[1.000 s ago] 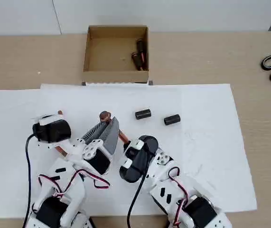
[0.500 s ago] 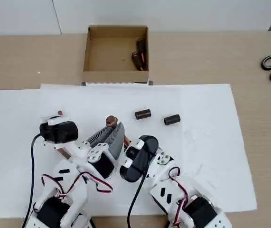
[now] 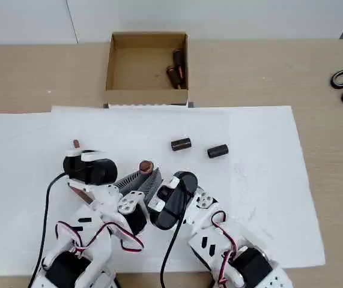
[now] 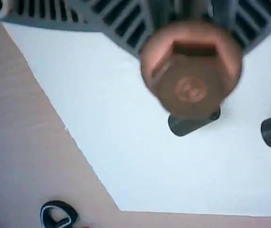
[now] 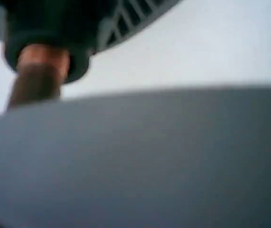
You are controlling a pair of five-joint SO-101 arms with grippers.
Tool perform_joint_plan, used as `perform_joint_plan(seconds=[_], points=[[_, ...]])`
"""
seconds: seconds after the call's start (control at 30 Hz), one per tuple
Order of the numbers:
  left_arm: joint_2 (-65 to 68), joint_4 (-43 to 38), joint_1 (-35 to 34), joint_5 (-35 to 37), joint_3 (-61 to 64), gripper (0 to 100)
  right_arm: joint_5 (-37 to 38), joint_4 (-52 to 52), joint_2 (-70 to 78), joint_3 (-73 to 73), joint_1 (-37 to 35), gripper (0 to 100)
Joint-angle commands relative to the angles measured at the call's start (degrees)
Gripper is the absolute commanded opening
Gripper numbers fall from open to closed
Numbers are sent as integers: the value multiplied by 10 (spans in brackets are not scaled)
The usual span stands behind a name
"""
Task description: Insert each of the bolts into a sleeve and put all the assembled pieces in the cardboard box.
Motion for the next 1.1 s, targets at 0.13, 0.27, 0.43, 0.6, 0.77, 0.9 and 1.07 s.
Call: perform_joint_plan(seconds=[0.13,0.27,0.43,0.6,0.77,0.9,1.07], points=[[4,76,11,-32,-15,7,5,-57,-5,-10,2,3],[4,119,49,-40,-15,7,5,-58,-5,-10,2,3],[4,135,85,-41,1,7,5,-58,-5,-13,2,3],[4,134,87,-42,35,8,5,-65,-5,-18,2,3],[4,107,85,-42,34,32,5,-70,-5,-18,2,3],[4,84,85,-42,20,156,5,-70,-5,-16,2,3],[4,88,85,-42,6,233,5,-70,-5,-15,2,3]])
